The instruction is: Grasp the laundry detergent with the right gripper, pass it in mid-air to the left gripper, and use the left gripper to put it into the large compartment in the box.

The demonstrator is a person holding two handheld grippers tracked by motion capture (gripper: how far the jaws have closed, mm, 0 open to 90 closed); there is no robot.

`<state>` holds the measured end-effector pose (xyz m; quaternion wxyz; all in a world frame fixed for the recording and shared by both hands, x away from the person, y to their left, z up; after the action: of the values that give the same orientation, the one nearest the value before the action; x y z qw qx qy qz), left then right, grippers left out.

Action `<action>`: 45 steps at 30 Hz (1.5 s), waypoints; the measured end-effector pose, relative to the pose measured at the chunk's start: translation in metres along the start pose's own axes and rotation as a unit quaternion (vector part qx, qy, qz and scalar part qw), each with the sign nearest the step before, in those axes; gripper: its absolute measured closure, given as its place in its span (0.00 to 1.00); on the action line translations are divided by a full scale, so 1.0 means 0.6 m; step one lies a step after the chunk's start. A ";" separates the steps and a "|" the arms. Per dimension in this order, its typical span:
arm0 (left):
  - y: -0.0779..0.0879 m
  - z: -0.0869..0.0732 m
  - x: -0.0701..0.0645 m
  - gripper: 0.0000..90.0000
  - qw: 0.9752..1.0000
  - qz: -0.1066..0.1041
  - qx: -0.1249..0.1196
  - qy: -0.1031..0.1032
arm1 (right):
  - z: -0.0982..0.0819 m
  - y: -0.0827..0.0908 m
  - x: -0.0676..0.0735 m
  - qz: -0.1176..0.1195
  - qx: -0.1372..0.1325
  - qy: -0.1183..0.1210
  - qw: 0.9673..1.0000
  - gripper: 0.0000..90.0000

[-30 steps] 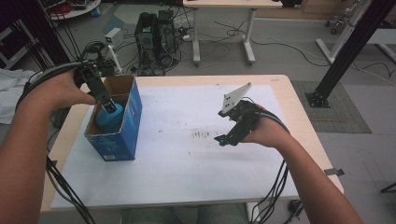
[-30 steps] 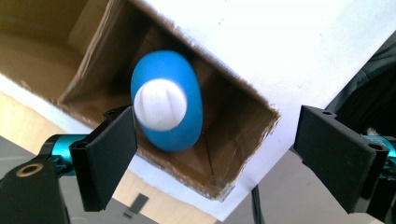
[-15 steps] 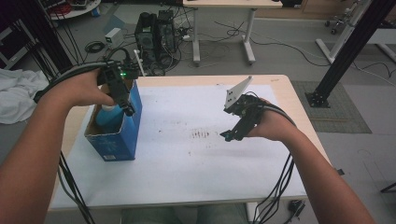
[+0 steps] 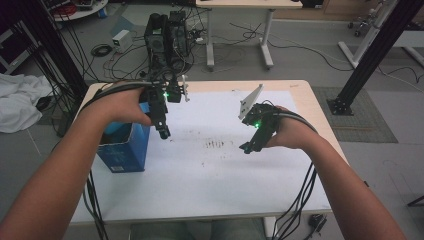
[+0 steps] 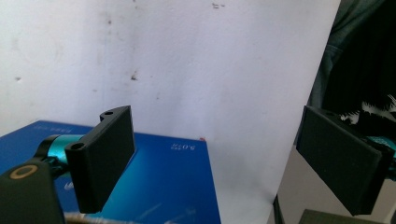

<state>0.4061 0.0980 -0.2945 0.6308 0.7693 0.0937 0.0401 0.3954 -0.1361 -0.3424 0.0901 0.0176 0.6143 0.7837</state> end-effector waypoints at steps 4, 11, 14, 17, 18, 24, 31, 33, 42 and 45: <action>-0.018 0.013 0.003 0.13 1.000 -0.007 0.003 -0.004 | 0.001 -0.004 -0.001 0.002 0.005 0.002 1.000 0.14; -0.051 0.028 0.008 0.13 1.000 -0.016 0.002 -0.007 | -0.008 -0.015 -0.004 0.010 0.021 -0.001 1.000 0.14; -0.054 0.034 0.010 0.13 1.000 -0.015 -0.002 -0.009 | -0.009 -0.017 -0.006 0.009 0.023 0.001 1.000 0.14; -0.053 0.040 0.007 0.13 1.000 -0.019 -0.010 -0.007 | -0.008 -0.017 -0.007 0.011 0.021 -0.001 1.000 0.14; -0.053 0.042 0.008 0.13 1.000 -0.016 -0.009 -0.012 | -0.007 -0.017 -0.008 0.010 0.021 0.001 1.000 0.14; -0.050 0.045 0.005 0.13 1.000 -0.019 -0.012 -0.018 | -0.008 -0.019 -0.009 0.010 0.023 0.001 1.000 0.14; -0.047 0.046 0.005 0.13 1.000 -0.015 -0.014 -0.022 | -0.011 -0.017 -0.007 0.009 0.025 0.000 1.000 0.14; -0.046 0.046 0.003 0.13 1.000 -0.017 -0.012 -0.022 | -0.011 -0.017 -0.005 0.011 0.026 -0.003 1.000 0.14; -0.046 0.053 0.001 0.13 0.999 -0.017 -0.008 -0.028 | -0.015 -0.019 -0.004 0.012 0.029 -0.004 1.000 0.14; -0.046 0.055 0.001 0.13 0.999 -0.017 -0.013 -0.025 | -0.015 -0.019 -0.005 0.012 0.028 -0.005 1.000 0.14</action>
<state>0.4101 0.0714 -0.3282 0.6436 0.7599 0.0904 0.0116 0.3983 -0.1428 -0.3555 0.0829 0.0316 0.6351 0.7673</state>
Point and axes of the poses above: each handheld gripper's, and its own axes: y roughly backward along the jaws, z roughly out of its top, x roughly to its left, the point moved 7 cm from there along -y, roughly forward along the jaws, and after that the axes turned 12 degrees about x, right-handed, at the moved point
